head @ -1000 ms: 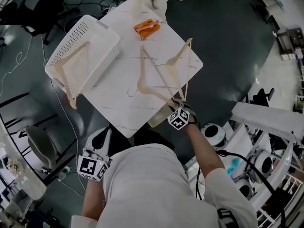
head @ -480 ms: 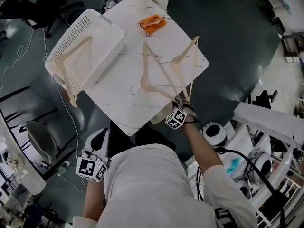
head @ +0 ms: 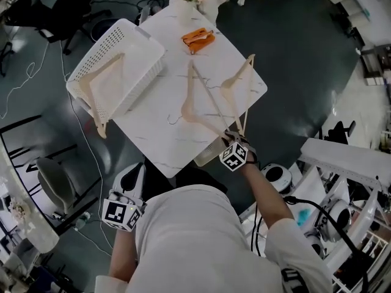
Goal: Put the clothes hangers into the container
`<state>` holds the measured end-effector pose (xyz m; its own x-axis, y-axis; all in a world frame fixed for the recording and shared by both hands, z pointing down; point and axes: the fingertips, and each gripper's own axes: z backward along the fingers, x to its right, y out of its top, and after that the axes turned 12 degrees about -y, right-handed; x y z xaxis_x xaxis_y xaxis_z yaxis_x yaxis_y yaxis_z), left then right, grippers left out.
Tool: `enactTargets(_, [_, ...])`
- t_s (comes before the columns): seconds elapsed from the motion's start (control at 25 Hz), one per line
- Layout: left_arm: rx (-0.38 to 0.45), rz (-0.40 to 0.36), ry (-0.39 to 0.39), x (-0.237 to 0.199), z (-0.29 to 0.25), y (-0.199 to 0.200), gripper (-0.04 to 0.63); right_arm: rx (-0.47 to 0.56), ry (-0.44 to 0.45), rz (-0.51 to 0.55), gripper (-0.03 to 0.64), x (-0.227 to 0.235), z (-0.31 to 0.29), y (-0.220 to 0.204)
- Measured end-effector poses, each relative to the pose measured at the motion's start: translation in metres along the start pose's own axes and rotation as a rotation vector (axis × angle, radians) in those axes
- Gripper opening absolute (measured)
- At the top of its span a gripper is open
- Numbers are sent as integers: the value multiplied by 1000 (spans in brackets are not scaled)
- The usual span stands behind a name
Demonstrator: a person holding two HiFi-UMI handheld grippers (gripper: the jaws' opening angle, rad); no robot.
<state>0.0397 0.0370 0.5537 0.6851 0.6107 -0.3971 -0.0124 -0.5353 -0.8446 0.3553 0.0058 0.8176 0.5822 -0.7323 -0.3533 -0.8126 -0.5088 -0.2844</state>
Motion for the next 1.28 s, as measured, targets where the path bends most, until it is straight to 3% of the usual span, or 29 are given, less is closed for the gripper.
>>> enactTargets(0.48, [50,-8,18,1,18,3,2,99,277,-421,83,3,51,59])
enactTargets(0.76, [68,-18,16,2,18,9,2,227,471,-693,83,18,89,101])
enactTargets(1.28, [89,-31,2,0,16,19,2,343,645,-890,84,19,130,137])
